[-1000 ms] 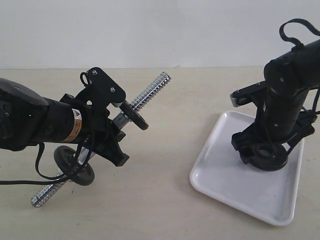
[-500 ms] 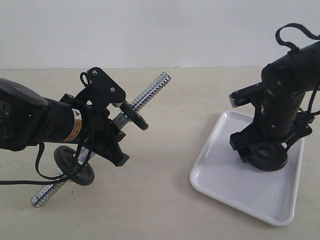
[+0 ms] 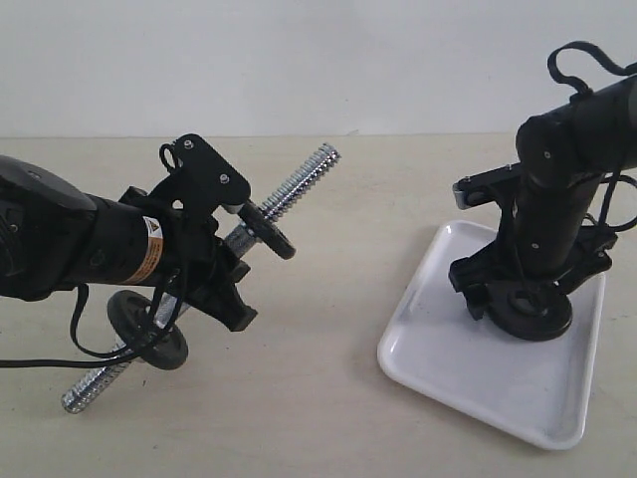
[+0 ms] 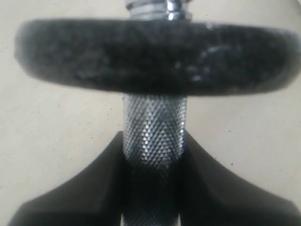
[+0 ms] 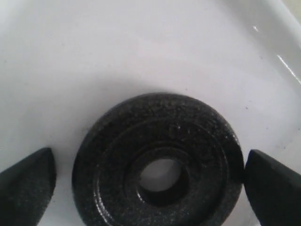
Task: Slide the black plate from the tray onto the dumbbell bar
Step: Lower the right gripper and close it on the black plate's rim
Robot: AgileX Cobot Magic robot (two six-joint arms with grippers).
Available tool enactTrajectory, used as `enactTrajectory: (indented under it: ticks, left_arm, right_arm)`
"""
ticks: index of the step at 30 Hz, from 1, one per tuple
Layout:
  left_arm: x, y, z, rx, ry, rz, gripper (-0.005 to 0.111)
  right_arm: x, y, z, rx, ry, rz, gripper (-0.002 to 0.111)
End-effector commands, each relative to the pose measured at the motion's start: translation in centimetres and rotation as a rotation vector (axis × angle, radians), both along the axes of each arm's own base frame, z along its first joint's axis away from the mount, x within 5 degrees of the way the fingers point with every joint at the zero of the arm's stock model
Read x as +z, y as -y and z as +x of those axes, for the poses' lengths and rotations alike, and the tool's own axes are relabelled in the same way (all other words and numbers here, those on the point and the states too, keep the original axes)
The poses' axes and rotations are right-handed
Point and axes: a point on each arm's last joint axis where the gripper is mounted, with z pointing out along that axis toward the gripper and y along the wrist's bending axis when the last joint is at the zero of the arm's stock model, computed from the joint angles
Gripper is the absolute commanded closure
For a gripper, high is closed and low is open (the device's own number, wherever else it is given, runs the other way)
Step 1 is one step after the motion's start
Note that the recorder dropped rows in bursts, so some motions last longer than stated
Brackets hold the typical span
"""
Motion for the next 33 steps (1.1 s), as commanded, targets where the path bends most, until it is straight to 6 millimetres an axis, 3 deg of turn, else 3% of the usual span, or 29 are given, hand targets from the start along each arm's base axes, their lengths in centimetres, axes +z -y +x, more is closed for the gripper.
enactTrajectory:
  ticks: [1,6,25,27,28,29,30,32,33]
  left_arm:
    - [3.3,0.1,0.7,0.015,0.116,-0.031,0.102]
    - [3.3,0.1,0.7,0.015,0.116,-0.031,0.102]
    - [3.4,0.0,0.7,0.021,0.121,-0.026,0.102]
    - [3.4,0.0,0.7,0.021,0.121,-0.026,0.102]
    - [3.4,0.0,0.7,0.021,0.121,-0.026,0.102]
    - [3.4,0.0,0.7,0.021,0.121,-0.026,0.102]
    - [3.4,0.0,0.7,0.021,0.121,-0.026,0.102]
    - [3.4,0.0,0.7,0.021,0.121,-0.026,0.102]
    - [3.4,0.0,0.7,0.021,0.121,-0.026,0.102]
  right_arm:
    - [-4.8,-0.9,-1.6,0.003,-0.179,0.098,0.006]
    - [-6.1,-2.0,-2.0,0.025,-0.234,0.209,0.006]
    - [-6.0,-1.9,-2.6,0.031,-0.305,0.198,0.006]
    - [-6.0,-1.9,-2.7,0.032,-0.308,0.197,0.015]
    - [-6.0,-1.9,-2.7,0.032,-0.31,0.196,0.035]
    - [-6.0,-1.8,-2.7,0.032,-0.318,0.196,0.045]
    - [-6.0,-1.8,-2.8,0.033,-0.325,0.195,0.073]
    - [-6.0,-1.8,-3.0,0.033,-0.342,0.193,0.108]
    - [-6.0,-1.8,-3.0,0.03,-0.346,0.193,0.107]
